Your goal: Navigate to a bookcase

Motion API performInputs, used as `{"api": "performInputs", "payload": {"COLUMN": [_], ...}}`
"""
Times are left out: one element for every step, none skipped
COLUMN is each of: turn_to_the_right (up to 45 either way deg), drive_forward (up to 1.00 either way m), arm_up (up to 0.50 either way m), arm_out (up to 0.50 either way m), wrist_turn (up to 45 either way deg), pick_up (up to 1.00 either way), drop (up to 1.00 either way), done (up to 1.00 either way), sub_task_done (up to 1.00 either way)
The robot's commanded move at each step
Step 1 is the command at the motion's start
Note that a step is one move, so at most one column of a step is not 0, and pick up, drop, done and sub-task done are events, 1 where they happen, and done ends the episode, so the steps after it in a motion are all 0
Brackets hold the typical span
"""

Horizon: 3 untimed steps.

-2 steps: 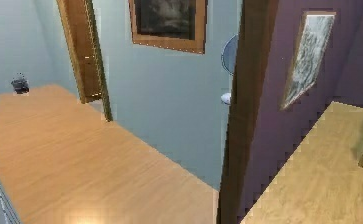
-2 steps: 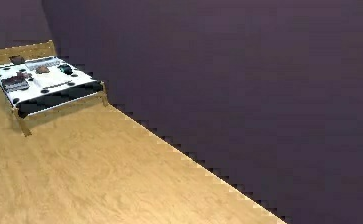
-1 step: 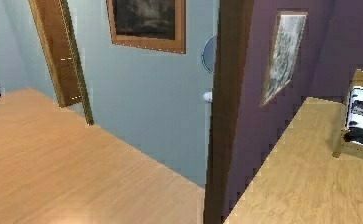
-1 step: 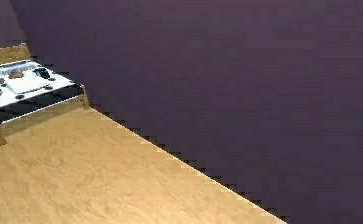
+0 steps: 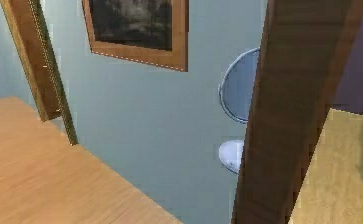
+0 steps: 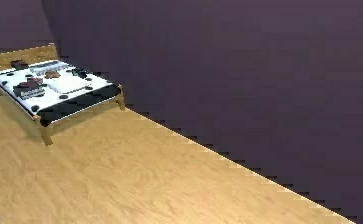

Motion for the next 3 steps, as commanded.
{"api": "performInputs", "payload": {"turn_to_the_right": [-45.0, -9.0, 0.0], "drive_forward": [0.00, 0.00, 1.00], "arm_up": [0.00, 0.00, 0.00], "arm_out": [0.00, 0.00, 0.00], "wrist_turn": [0.0, 0.0, 0.0], "pick_up": [0.00, 0.00, 0.00], "drop": [0.00, 0.00, 0.00], "done": [0.00, 0.00, 0.00], "sub_task_done": [0.00, 0.00, 0.00]}}
